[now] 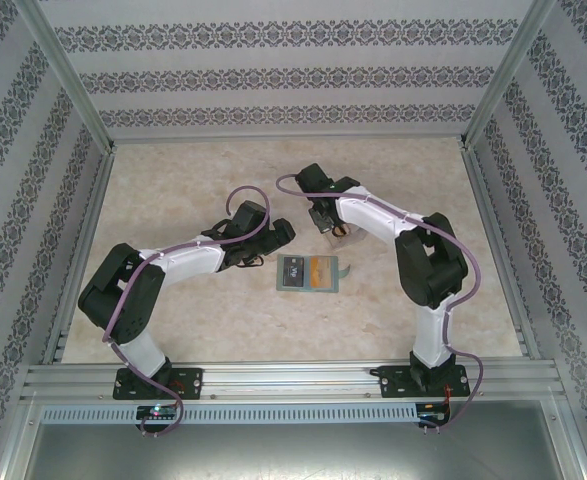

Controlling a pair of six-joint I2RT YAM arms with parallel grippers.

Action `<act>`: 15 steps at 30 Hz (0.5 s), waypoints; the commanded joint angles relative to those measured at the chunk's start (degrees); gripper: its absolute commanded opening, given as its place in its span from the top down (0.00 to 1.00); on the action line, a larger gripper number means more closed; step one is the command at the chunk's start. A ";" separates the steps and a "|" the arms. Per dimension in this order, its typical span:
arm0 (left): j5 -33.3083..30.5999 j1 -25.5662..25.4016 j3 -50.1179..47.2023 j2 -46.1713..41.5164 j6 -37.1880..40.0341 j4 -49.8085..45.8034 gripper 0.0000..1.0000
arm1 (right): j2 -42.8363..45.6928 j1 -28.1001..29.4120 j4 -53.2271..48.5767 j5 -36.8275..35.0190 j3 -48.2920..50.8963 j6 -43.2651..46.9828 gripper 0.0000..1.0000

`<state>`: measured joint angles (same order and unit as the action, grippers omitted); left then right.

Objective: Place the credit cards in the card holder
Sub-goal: Pick up the credit card from the storage box.

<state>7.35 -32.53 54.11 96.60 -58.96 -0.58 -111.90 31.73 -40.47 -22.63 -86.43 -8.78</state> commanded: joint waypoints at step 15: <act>11.00 2.62 -2.38 -4.00 0.34 13.55 0.06 | 22.58 -12.25 13.86 38.37 15.15 -22.83 0.98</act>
<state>12.67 -31.79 52.64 94.32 -58.78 5.32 -93.17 22.59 -34.50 0.78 -75.57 -21.82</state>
